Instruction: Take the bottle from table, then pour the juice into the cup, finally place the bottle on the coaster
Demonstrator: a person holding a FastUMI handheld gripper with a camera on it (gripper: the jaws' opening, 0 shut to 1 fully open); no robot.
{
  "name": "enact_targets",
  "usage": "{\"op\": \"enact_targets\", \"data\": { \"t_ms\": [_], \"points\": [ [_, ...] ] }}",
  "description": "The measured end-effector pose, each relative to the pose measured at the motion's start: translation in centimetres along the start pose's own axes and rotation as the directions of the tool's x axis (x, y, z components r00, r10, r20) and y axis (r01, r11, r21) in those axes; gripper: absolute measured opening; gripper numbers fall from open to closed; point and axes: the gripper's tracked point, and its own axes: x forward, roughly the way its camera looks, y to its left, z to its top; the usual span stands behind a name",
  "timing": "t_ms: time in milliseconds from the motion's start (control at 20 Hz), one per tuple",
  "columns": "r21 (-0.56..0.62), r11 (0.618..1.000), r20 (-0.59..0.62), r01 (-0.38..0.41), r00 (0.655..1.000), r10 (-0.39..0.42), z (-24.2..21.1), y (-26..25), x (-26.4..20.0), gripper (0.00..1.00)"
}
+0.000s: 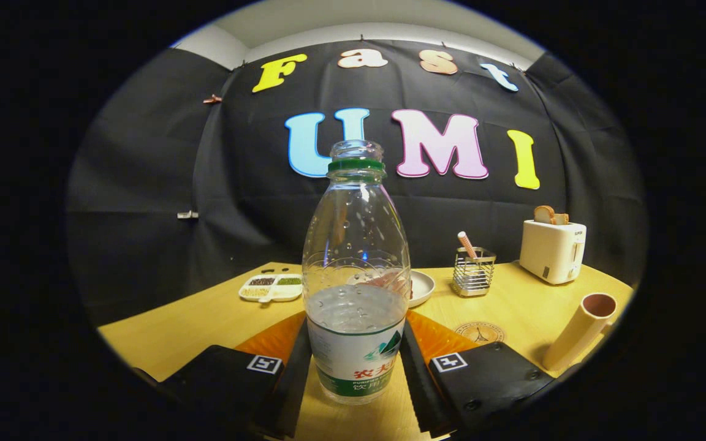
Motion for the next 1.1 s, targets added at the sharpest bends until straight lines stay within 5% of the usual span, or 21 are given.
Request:
{"op": "enact_targets", "data": {
  "t_ms": [200, 550, 1100],
  "points": [
    [0.212, 0.976, -0.050, 0.044, 0.998, -0.034, 1.8, -2.3, -2.0, 0.73],
    [0.473, 0.876, -0.089, 0.097, 0.994, -0.062, 4.1, -7.0, -3.9, 0.73],
    [0.804, 0.562, -0.205, 0.194, 0.978, -0.044, 1.0, -10.9, -5.5, 0.73]
  ]
}}
